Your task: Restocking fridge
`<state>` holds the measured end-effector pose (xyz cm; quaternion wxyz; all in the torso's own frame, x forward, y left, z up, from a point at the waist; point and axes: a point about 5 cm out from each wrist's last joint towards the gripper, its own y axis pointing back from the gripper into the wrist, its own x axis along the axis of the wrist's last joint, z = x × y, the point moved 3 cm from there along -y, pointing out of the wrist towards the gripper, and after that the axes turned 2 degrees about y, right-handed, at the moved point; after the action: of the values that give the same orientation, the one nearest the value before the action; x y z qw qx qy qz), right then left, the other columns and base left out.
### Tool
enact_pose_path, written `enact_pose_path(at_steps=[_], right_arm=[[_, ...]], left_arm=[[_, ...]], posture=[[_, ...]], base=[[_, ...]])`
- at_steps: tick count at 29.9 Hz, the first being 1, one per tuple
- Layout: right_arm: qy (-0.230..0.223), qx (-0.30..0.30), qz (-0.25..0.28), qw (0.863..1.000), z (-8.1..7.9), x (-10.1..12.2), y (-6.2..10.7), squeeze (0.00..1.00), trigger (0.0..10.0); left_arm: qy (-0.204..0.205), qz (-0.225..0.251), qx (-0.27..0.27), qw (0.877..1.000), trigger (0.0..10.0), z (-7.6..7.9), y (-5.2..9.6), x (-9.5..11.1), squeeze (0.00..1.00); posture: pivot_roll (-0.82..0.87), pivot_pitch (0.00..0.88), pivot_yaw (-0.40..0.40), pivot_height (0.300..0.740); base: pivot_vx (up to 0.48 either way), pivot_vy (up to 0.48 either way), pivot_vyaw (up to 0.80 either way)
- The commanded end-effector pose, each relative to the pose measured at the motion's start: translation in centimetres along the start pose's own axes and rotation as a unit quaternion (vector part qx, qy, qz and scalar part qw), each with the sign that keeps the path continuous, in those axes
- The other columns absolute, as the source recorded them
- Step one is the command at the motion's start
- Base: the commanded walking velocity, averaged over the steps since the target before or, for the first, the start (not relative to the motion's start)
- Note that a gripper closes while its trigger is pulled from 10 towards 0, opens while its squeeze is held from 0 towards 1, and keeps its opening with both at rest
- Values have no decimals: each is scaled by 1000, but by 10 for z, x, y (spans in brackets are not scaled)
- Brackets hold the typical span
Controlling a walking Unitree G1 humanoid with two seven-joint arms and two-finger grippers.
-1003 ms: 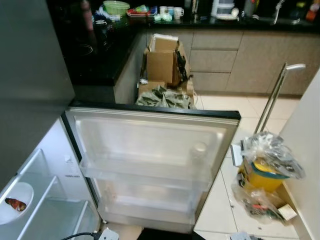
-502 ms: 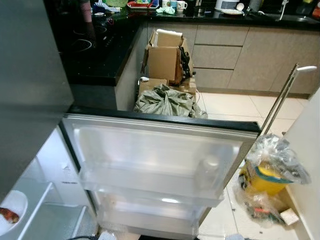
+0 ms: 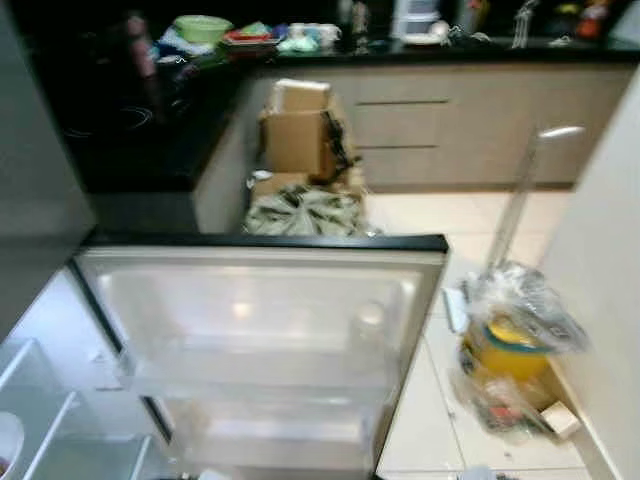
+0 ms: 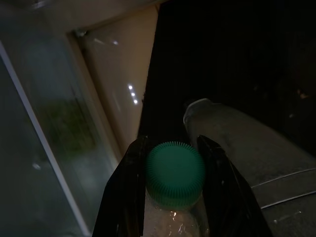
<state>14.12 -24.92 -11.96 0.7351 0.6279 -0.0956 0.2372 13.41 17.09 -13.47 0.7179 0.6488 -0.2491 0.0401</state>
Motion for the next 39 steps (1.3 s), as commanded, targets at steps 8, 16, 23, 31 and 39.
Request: enact_pose_path(at_steps=[8,16,23,31,39], right_arm=[[-7,-3,7,1000,3,5,-1,0,10000],[-8,-6,11,1000,6,7,-1,0,10000],[-18,-10,9,1000,7,6,0,0,10000],[-28,-11,3,1000,8,4,0,0,10000],[-31,-12,-8,999,7,1,0,0,10000]], left_arm=[[0,1,-11,1000,10000,9,-2,1,0],[-3,9,2,1000,10000,6,-2,4,0],[-5,14,4,1000,10000,5,-2,6,0],[-5,17,6,1000,10000,4,-2,7,0],[-6,17,7,1000,10000,3,-2,7,0]], posture=[[-55,20,-13,740],[-55,20,-14,740],[-56,22,-14,740],[-56,22,-12,740],[-54,23,-11,731]], base=[[0,0,-166],[0,0,0],[0,0,0],[0,0,0],[0,0,0]])
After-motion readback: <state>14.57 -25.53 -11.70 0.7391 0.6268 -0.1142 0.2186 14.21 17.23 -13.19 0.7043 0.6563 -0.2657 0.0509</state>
